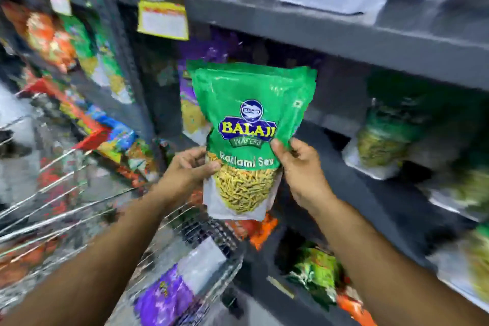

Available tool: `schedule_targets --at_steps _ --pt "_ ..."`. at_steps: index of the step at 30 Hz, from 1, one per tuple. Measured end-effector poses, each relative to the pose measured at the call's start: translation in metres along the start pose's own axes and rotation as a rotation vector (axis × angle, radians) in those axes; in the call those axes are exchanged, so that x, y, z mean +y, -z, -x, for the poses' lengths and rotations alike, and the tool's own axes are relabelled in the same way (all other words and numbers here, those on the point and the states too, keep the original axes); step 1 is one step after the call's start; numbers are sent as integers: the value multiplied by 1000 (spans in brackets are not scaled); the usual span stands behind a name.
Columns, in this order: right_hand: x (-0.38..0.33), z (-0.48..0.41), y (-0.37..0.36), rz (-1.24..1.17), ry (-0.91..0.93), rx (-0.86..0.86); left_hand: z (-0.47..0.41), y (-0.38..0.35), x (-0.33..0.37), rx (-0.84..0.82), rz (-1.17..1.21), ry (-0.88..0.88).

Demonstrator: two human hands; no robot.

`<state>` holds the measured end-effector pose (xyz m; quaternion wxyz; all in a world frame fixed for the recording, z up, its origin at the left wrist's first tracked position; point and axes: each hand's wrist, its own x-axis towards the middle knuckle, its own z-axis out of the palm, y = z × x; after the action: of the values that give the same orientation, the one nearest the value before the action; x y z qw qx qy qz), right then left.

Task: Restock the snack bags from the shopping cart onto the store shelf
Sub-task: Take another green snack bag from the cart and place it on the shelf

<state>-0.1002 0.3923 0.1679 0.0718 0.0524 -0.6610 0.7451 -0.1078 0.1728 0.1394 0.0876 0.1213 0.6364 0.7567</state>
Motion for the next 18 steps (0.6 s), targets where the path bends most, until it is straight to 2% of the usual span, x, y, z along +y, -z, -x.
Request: schedule_targets --at_steps 5,9,13,18 --pt "-6 42 103 136 102 361 -45 -118 -38 -93 -159 -34" --pt "-5 67 156 157 109 512 -64 -192 -73 -149 -118 -22" --pt "-8 77 183 172 110 534 -73 -233 -81 -134 -38 35" --pt "-6 82 192 230 128 476 -72 -240 -86 -152 -25 70"
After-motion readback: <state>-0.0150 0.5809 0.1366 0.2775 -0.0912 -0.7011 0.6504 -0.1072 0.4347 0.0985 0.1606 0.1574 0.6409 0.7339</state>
